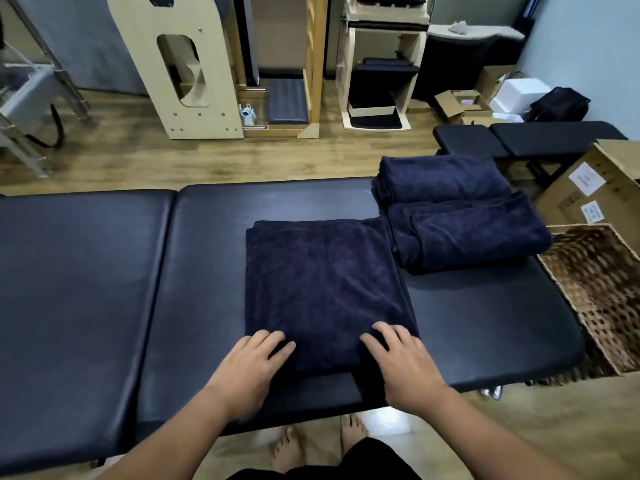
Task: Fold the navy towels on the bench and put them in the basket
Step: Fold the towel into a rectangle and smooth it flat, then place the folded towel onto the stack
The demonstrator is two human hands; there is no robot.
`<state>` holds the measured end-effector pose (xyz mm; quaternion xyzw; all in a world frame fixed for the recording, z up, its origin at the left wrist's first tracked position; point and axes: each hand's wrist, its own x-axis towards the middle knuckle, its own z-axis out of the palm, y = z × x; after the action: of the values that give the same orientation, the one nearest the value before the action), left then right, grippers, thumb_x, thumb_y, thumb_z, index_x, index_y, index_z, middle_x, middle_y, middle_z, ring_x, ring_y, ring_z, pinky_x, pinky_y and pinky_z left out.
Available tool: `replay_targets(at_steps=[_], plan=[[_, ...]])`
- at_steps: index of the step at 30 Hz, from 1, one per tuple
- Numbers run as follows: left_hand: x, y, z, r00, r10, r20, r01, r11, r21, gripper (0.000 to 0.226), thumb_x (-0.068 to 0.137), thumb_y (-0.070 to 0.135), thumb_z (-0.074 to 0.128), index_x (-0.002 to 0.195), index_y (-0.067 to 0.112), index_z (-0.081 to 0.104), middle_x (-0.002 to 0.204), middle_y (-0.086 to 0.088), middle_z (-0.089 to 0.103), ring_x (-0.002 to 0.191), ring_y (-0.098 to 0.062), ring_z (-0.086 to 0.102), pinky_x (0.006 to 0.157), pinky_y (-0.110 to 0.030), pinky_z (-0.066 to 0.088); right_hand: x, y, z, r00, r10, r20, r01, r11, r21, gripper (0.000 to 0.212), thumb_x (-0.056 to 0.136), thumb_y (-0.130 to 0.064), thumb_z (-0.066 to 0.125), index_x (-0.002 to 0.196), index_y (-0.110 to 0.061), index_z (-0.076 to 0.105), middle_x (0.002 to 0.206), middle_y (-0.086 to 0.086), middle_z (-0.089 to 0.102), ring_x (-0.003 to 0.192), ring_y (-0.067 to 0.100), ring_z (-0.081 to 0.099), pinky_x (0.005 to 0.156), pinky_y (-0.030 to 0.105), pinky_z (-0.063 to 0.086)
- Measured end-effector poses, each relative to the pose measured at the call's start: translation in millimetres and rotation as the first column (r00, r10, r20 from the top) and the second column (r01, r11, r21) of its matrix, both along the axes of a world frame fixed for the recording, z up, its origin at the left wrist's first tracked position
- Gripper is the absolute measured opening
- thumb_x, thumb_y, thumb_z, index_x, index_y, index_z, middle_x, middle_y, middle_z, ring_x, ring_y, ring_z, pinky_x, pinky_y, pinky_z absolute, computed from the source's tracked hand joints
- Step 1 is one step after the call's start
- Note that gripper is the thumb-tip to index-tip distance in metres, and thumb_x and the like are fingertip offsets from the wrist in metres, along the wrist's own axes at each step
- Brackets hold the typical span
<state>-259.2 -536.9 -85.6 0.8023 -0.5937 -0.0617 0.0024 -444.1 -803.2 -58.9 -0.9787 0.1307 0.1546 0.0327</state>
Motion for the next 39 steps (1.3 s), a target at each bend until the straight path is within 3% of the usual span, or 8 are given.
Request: replay_targets(at_steps=[5, 10, 17, 21, 27, 30, 34, 39], plan=[[5, 0, 6, 0.996, 0.035, -0.079, -0.028, 0.996, 0.083, 0.088, 0.056, 0.01, 0.076, 0.139, 0.019, 0.048, 0.136, 0.003, 0.045, 0.11, -0.02, 0.051, 0.087, -0.03, 0.054, 14, -9, 9, 0.995, -0.097, -0.034, 0.094, 0.992, -0.079, 0.09, 0.076, -0.013, 0.067, 0.15, -0.038, 0.021, 0.152, 0.005, 0.023, 0.131, 0.03, 0.034, 0.102, 0.041, 0.037], [10, 0, 8, 0.979, 0.122, -0.161, -0.124, 0.992, 0.002, 0.038, 0.066, -0.001, 0.062, 0.097, 0.02, 0.056, 0.105, 0.007, 0.044, 0.089, -0.016, 0.047, 0.062, -0.031, 0.054, 19, -10, 10, 0.993, -0.058, -0.099, 0.048, 0.993, -0.105, 0.094, 0.076, -0.017, 0.068, 0.152, -0.032, 0.016, 0.147, 0.009, 0.025, 0.127, 0.031, 0.035, 0.101, 0.041, 0.038], [35, -12, 33, 0.919, 0.199, -0.339, -0.178, 0.98, 0.093, 0.044, 0.076, 0.014, 0.056, 0.117, 0.024, 0.07, 0.11, 0.006, 0.063, 0.101, -0.02, 0.06, 0.087, -0.029, 0.049, 7, -19, -2, 1.0, -0.001, -0.009, 0.0, 0.984, -0.179, 0.067, 0.049, -0.02, 0.076, 0.112, -0.02, 0.057, 0.101, 0.003, 0.053, 0.085, 0.027, 0.055, 0.066, 0.038, 0.05], [52, -14, 57, 0.788, 0.317, -0.528, -0.337, 0.94, 0.06, 0.04, 0.073, 0.017, 0.064, 0.108, 0.031, 0.075, 0.096, 0.017, 0.072, 0.09, -0.004, 0.065, 0.084, -0.022, 0.053, 17, -26, 9, 0.997, 0.027, 0.072, -0.007, 0.965, -0.26, 0.054, 0.038, -0.004, 0.081, 0.083, -0.018, 0.055, 0.075, 0.002, 0.052, 0.063, 0.028, 0.054, 0.052, 0.038, 0.043], [89, -25, 74, 0.458, 0.341, -0.821, -0.645, 0.763, -0.044, 0.046, 0.064, 0.016, 0.066, 0.103, 0.04, 0.071, 0.096, 0.013, 0.075, 0.091, 0.004, 0.069, 0.084, -0.013, 0.051, 58, -54, 51, 0.958, -0.063, 0.279, 0.143, 0.951, -0.275, 0.039, 0.055, -0.008, 0.074, 0.09, -0.012, 0.059, 0.071, 0.007, 0.059, 0.064, 0.035, 0.059, 0.055, 0.04, 0.045], [112, -41, 79, 0.406, 0.363, -0.838, -0.756, 0.649, -0.085, 0.047, 0.074, 0.0, 0.07, 0.106, 0.034, 0.071, 0.087, 0.009, 0.072, 0.078, -0.006, 0.065, 0.075, -0.011, 0.049, 93, -75, 67, 0.93, -0.09, 0.357, 0.19, 0.948, -0.256, 0.036, 0.062, -0.002, 0.07, 0.095, -0.009, 0.059, 0.068, 0.006, 0.059, 0.062, 0.035, 0.058, 0.056, 0.04, 0.042], [151, -67, 77, 0.368, 0.42, -0.829, -0.843, 0.527, -0.107, 0.03, 0.078, 0.01, 0.069, 0.101, 0.028, 0.074, 0.094, 0.005, 0.076, 0.093, -0.017, 0.07, 0.091, -0.031, 0.054, 142, -103, 71, 0.929, -0.112, 0.353, 0.199, 0.954, -0.222, 0.024, 0.076, -0.004, 0.061, 0.098, -0.01, 0.056, 0.072, 0.006, 0.063, 0.07, 0.036, 0.06, 0.061, 0.04, 0.038], [194, -112, 77, 0.496, 0.594, -0.634, -0.84, 0.513, -0.177, 0.009, 0.091, 0.014, 0.066, 0.097, 0.018, 0.072, 0.088, 0.004, 0.073, 0.09, -0.02, 0.066, 0.088, -0.03, 0.05, 201, -139, 61, 0.936, -0.171, 0.308, 0.227, 0.961, -0.156, 0.019, 0.084, -0.008, 0.053, 0.1, -0.014, 0.047, 0.085, 0.005, 0.065, 0.084, 0.035, 0.059, 0.065, 0.04, 0.03]])
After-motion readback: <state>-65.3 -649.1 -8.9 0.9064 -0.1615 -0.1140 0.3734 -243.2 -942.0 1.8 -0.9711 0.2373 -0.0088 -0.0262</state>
